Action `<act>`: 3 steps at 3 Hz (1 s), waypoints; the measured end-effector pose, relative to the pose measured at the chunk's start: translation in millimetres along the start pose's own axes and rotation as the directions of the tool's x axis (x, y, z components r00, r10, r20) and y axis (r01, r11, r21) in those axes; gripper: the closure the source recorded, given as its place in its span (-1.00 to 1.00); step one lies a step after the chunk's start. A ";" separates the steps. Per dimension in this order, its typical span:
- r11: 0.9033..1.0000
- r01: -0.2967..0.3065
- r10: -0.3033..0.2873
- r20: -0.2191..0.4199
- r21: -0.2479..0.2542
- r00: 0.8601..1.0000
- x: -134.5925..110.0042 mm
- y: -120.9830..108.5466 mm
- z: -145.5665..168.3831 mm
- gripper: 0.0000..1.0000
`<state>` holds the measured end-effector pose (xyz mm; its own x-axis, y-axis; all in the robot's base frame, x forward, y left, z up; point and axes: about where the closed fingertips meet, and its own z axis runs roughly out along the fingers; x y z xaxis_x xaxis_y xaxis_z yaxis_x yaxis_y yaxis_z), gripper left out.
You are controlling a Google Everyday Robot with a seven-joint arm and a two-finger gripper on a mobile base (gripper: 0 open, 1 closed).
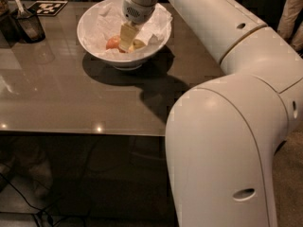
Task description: Pick apple from white bowl
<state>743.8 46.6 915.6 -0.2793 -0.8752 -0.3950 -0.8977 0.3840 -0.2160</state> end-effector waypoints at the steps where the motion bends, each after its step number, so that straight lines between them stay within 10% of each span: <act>1: 1.000 0.000 0.000 0.000 0.000 1.000 -0.1 0.0 0.1 -1.00; 3: 0.997 -0.008 0.010 0.021 -0.079 1.000 -6.5 5.2 -5.8 -1.00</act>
Offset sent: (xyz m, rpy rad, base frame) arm 0.0000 0.0000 0.0000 0.0000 0.0000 0.0000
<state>739.0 52.6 922.2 -0.2810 -0.8652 -0.4154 -0.9194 0.3668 -0.1418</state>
